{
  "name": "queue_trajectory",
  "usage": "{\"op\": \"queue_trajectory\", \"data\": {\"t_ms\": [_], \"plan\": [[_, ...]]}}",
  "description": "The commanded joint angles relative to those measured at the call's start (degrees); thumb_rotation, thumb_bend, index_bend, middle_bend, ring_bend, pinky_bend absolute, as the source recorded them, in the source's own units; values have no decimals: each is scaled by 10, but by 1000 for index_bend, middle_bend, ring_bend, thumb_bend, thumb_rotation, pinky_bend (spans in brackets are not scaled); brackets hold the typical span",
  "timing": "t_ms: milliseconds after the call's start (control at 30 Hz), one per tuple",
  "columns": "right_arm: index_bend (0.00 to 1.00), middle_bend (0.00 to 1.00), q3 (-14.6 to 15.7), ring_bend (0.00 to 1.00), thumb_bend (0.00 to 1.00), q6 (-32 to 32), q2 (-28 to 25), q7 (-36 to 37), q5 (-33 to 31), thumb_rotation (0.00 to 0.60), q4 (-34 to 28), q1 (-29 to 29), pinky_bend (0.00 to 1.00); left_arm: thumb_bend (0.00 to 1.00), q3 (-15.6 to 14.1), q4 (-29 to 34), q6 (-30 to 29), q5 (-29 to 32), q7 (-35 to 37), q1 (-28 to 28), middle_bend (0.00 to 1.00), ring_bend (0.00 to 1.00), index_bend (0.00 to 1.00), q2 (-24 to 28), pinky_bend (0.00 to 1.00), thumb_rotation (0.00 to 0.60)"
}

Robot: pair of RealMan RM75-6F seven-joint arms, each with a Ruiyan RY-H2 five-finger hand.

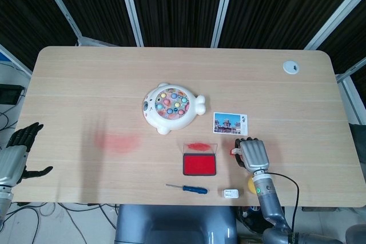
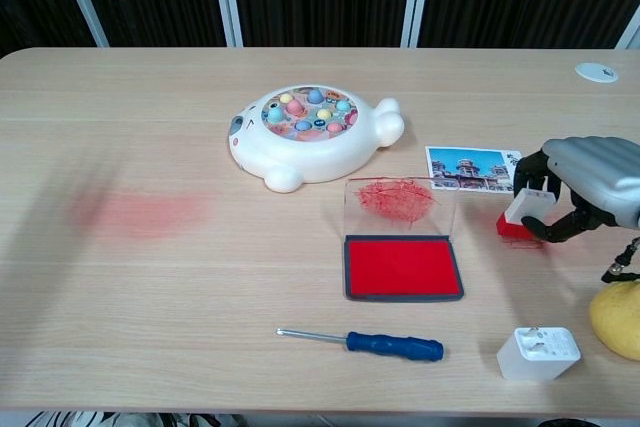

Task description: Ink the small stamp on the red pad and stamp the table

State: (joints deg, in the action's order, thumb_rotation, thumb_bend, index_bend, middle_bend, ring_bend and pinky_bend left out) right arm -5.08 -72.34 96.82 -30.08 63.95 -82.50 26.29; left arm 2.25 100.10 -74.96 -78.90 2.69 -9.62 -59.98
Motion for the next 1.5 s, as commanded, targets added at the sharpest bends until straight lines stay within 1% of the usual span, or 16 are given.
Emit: {"op": "queue_trajectory", "data": {"t_ms": [33,300,500,933,1233,1500], "plan": [[756,567,-2,440,466,1,4,2,2,600,7,-2,478,0,0,0,0,0,-1,0,0,0,0,0,0,600],[745,555,-6,430,445,7,12,-2,2,600,20,-3,478,0,0,1,0,1,-2,0,0,0,0,0,0,600],[734,548,-9,424,395,10,17,-7,0,600,27,-4,478,0,0,1,0,2,-2,0,0,0,0,0,0,600],[710,529,-16,412,375,16,21,-20,-5,600,29,-5,477,0,0,1,0,2,-4,0,0,0,0,-1,0,600],[707,529,-27,411,373,23,15,-48,-16,600,13,2,477,0,0,1,2,4,-6,0,0,0,0,-1,0,600],[687,517,-35,399,358,34,5,-96,-52,600,-13,9,457,0,1,2,3,5,-5,0,0,0,0,0,0,600]]}}
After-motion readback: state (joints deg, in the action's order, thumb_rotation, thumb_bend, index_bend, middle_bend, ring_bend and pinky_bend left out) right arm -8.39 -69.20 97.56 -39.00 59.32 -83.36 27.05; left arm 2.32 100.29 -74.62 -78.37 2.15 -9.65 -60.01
